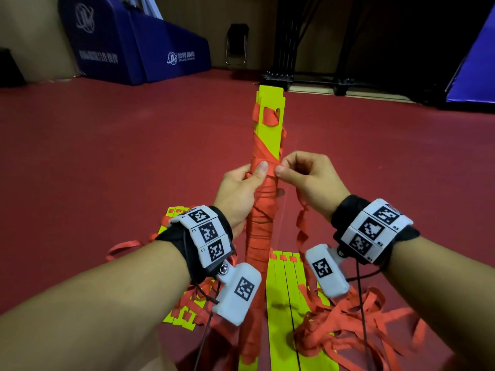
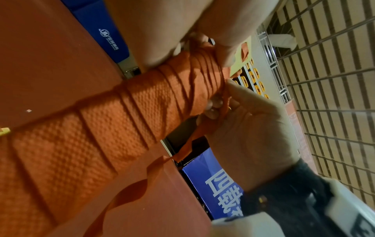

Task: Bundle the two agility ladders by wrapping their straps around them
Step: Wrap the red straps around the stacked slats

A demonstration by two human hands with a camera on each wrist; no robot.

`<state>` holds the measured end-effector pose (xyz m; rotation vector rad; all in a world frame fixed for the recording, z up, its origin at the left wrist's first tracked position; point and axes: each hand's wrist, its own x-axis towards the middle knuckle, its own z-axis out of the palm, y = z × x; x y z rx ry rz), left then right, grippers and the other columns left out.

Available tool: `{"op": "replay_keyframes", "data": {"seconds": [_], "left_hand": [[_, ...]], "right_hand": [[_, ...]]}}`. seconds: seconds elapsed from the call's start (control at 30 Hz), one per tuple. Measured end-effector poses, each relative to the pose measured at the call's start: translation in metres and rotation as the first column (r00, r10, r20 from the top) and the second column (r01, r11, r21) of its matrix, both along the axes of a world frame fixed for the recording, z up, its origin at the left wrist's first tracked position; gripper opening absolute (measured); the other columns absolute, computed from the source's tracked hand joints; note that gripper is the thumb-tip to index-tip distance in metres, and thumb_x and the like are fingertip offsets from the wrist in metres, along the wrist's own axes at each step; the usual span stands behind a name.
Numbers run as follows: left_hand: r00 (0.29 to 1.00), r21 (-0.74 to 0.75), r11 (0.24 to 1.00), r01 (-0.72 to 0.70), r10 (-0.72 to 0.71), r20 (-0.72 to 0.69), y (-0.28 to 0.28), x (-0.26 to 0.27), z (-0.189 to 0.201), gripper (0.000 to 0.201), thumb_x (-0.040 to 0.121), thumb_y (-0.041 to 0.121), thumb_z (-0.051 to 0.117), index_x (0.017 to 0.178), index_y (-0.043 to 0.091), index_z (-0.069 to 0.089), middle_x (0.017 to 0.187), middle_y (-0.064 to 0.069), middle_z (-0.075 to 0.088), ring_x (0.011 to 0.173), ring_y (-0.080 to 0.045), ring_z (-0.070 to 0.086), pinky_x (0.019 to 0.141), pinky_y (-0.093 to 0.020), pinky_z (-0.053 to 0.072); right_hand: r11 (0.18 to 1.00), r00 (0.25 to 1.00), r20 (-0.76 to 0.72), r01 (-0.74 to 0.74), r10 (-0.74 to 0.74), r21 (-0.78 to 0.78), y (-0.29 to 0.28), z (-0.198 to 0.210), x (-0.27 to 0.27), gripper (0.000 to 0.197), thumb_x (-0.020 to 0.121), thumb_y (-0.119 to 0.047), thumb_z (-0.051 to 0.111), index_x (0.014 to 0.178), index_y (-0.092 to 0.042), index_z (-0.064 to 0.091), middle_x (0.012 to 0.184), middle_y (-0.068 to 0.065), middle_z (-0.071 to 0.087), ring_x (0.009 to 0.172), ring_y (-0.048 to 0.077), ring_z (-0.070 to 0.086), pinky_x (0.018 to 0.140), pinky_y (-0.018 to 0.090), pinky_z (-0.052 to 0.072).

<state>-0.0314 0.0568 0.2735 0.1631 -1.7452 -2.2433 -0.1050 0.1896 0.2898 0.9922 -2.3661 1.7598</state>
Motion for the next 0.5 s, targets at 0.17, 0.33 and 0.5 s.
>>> {"op": "replay_keyframes", "data": {"seconds": [0.17, 0.33, 0.5], "left_hand": [[0.997, 0.014, 0.997, -0.074, 0.074, -0.004, -0.0038, -0.0007, 0.0007, 0.029, 0.102, 0.024, 0.057, 0.116, -0.001, 0.056, 0.079, -0.015, 0.068, 0.07, -0.031, 0.066, 0.068, -0.054, 0.057], [0.994, -0.011, 0.994, -0.108, 0.108, -0.011, -0.0043, -0.002, 0.0001, 0.013, 0.101, 0.023, 0.059, 0.104, 0.011, 0.054, 0.069, -0.011, 0.068, 0.058, -0.024, 0.063, 0.062, -0.042, 0.055], [0.995, -0.011, 0.995, -0.096, 0.096, -0.013, -0.005, -0.0011, 0.0003, 0.011, 0.103, 0.021, 0.057, 0.105, 0.011, 0.054, 0.076, -0.017, 0.063, 0.057, -0.024, 0.058, 0.067, -0.045, 0.053]], "right_hand": [[0.997, 0.999, 0.011, -0.048, 0.047, 0.057, 0.0023, 0.0069, 0.0002, 0.022, 0.086, 0.007, 0.063, 0.076, -0.013, 0.062, 0.067, 0.0, 0.056, 0.049, -0.002, 0.044, 0.051, 0.014, 0.035], [0.98, 1.0, -0.026, 0.018, -0.013, 0.198, 0.0024, 0.0057, -0.0037, 0.022, 0.083, -0.01, 0.067, 0.062, -0.017, 0.064, 0.057, -0.004, 0.055, 0.051, 0.005, 0.043, 0.056, 0.026, 0.036], [0.959, 0.999, 0.036, -0.047, 0.038, 0.278, 0.0038, 0.0094, -0.0038, 0.01, 0.08, -0.022, 0.07, 0.076, -0.013, 0.074, 0.062, 0.006, 0.059, 0.056, 0.008, 0.046, 0.06, 0.027, 0.038]]}}
